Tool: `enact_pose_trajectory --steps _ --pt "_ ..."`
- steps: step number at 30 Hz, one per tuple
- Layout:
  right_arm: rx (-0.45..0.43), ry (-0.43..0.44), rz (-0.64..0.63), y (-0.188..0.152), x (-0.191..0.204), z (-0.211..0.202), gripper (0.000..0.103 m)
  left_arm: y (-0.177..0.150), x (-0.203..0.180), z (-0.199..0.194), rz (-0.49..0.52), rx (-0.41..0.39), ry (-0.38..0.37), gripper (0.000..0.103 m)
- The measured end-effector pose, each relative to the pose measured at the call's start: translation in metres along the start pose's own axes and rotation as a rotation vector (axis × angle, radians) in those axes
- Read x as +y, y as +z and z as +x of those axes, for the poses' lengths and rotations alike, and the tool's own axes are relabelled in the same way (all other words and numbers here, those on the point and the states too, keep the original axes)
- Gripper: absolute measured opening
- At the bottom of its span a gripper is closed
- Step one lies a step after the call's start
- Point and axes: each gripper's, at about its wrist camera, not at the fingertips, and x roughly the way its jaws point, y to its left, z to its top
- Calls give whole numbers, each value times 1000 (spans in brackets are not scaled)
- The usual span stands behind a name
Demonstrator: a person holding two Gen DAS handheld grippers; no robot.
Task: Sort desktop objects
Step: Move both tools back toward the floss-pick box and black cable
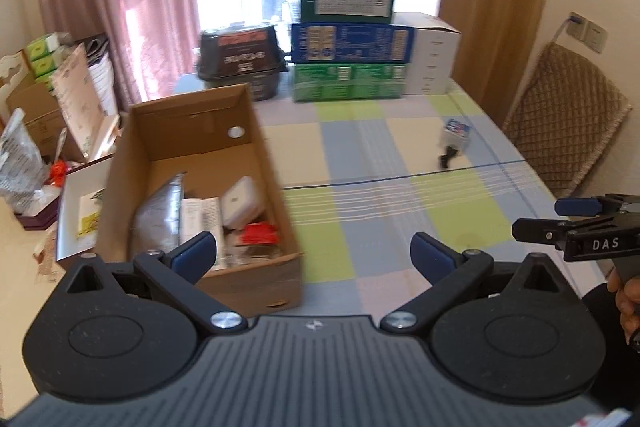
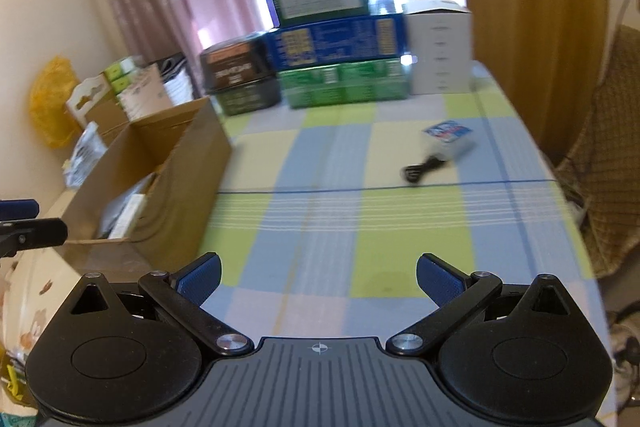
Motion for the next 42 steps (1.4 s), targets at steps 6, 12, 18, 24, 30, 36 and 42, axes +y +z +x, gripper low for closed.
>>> enact_pose_trajectory --steps 6,12,18,24,30,36,42 --pt "-27 -42 26 4 -36 -20 101 9 -41 14 57 8 -64 101" --pt "-48 -76 39 17 -70 -28 101 22 -79 34 117 23 -112 101" --pt "-41 -91 4 31 -101 -20 101 38 -111 62 177 39 -155 101" --pt "-13 -91 -83 44 -129 9 101 55 -136 103 224 56 -185 101" --pt "2 -81 -153 60 -162 54 101 71 -159 154 266 64 -208 96" --pt "19 -27 -219 80 -184 100 94 81 -178 213 329 86 -236 87" --pt "37 43 -257 100 -200 147 85 88 -187 266 345 104 -264 79"
